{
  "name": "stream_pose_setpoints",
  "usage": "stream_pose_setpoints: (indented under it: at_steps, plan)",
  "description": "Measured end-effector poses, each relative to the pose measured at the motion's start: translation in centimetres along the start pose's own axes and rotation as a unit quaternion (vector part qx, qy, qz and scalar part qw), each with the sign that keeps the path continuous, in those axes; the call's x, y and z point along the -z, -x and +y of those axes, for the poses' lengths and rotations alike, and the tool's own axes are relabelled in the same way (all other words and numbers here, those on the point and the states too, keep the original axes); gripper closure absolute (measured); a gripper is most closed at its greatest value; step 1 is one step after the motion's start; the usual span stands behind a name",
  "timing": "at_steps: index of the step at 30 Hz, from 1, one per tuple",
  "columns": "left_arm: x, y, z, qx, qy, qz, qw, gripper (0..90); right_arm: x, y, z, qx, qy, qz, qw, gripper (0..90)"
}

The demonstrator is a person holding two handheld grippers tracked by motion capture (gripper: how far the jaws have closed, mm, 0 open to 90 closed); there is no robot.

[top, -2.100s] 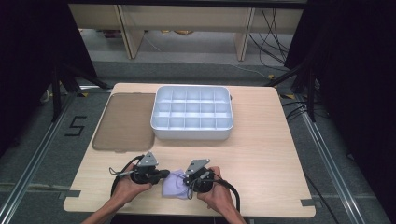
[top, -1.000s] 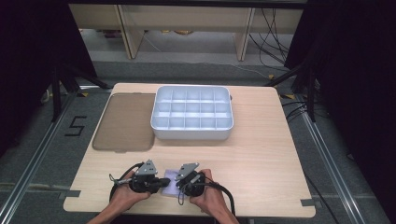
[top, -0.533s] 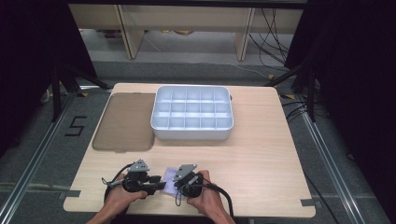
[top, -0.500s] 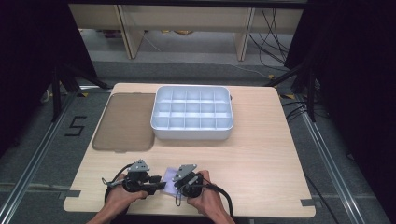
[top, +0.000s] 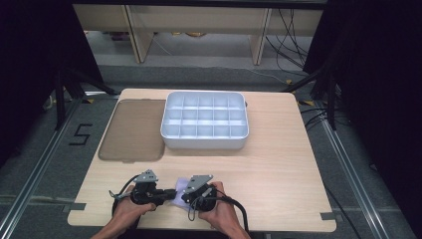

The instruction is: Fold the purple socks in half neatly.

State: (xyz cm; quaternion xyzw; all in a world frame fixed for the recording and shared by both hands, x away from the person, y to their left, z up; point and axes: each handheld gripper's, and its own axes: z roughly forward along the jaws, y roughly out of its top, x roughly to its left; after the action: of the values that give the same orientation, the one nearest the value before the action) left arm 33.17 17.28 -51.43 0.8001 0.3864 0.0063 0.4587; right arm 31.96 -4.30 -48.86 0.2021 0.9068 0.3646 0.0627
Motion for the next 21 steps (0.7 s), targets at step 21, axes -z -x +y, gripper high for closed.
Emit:
stream_pose_setpoints:
  at_steps: [21]
  plan:
    - [0.4, 1.7, 0.7, -0.083, -0.01, 0.017, 0.9963, 84.2, -0.7, 5.0, 0.5, -0.017, -0.016, -0.056, 0.9982, 90.0]
